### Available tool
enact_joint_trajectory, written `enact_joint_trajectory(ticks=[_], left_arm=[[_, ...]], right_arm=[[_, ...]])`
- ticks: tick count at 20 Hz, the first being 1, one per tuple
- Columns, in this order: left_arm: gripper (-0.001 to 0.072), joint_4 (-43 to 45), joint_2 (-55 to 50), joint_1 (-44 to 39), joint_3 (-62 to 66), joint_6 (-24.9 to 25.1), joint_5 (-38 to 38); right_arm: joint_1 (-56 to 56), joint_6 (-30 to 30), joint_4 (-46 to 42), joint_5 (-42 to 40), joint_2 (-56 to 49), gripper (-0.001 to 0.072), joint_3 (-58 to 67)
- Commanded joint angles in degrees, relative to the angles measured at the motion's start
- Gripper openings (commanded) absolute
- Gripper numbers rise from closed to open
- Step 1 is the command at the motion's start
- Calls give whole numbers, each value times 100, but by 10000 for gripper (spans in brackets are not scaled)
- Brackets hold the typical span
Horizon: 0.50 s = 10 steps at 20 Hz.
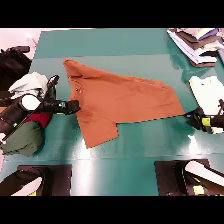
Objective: Fold the shirts.
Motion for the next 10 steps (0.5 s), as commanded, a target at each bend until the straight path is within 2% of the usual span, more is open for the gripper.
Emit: enact_joint_trajectory(ticks=[1, 4, 6, 8, 10], left_arm=[[24, -72, 4, 2, 15, -2, -81], [24, -101, 4, 2, 15, -2, -164], [24, -118, 4, 2, 15, -4, -160], [24, -138, 7, 2, 20, -4, -144], [24, -111, 13, 2, 221, 0, -170]], right_arm=[[542, -168, 494, -614, -636, 480, 210], [1126, -162, 529, -975, -938, 350, 570], [1434, -166, 522, -1141, -977, 208, 739], [1628, -173, 520, -1119, -968, 35, 879], [1764, -214, 535, -901, -780, 17, 1069]])
